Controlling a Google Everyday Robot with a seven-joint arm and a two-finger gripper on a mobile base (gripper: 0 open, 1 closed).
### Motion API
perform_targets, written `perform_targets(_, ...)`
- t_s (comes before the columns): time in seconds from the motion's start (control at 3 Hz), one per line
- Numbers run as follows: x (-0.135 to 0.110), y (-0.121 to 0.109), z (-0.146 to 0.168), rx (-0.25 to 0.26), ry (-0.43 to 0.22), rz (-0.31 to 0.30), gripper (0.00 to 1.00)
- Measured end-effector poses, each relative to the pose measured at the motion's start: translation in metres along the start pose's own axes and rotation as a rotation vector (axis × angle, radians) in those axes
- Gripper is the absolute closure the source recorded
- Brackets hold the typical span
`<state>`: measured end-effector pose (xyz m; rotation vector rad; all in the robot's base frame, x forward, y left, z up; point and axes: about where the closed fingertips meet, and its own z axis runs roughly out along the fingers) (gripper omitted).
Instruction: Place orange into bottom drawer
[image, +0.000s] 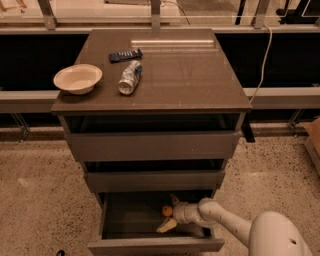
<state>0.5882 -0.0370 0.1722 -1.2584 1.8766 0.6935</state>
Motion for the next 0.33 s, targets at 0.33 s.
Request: perform_targets(0.33,0.0000,0.0000,0.0000,0.000,0.000,0.000,0.00)
